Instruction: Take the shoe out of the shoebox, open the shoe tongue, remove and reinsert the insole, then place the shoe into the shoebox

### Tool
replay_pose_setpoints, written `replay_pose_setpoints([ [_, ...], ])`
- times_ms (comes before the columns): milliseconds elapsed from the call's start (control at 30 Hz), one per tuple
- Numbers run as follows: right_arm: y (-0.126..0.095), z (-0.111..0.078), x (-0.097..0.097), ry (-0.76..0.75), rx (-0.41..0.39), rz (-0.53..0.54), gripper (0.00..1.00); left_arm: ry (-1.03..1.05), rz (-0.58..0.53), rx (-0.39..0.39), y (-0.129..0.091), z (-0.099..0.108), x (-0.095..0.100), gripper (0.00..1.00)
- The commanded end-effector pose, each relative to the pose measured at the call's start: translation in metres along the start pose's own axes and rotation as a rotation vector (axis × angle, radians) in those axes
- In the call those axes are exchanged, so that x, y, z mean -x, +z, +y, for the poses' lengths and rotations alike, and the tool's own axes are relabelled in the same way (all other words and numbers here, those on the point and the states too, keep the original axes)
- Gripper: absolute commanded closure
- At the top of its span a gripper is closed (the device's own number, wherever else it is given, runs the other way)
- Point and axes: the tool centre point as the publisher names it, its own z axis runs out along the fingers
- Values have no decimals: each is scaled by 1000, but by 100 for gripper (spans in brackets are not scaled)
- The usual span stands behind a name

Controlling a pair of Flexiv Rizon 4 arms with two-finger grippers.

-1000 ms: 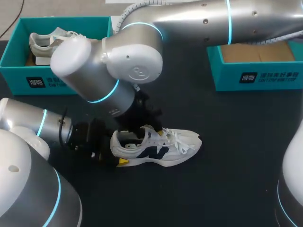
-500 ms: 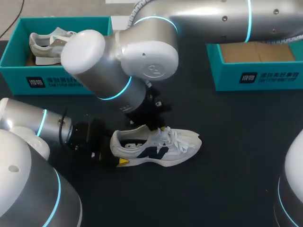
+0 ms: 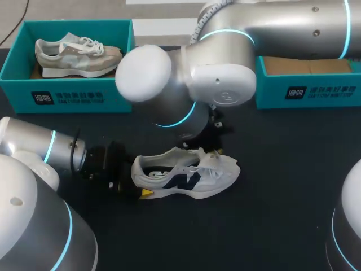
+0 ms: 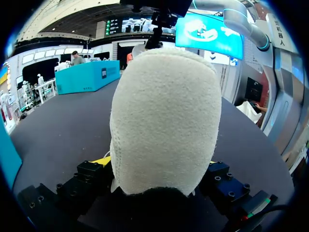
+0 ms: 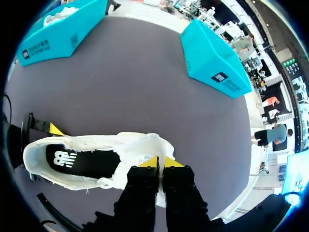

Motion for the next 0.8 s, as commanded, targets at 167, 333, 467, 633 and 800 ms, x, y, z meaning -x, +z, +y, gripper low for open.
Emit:
replay_pose_setpoints([
  [167, 25, 7, 16, -195, 63, 174, 100, 0, -2, 3, 4, 4, 3, 100],
  [333, 47, 13, 7, -284, 89, 233, 100, 0, -2, 3, 4, 4, 3, 100],
  [467, 63, 12, 0, -322, 76, 216, 100, 0, -2, 3, 4, 4, 3, 100],
  [633, 77, 4, -4, -317, 17, 179, 100, 0, -2, 3, 4, 4, 3, 100],
  [800, 77, 0, 0, -323, -26, 137, 72, 0, -2, 3, 4, 4, 3, 100],
])
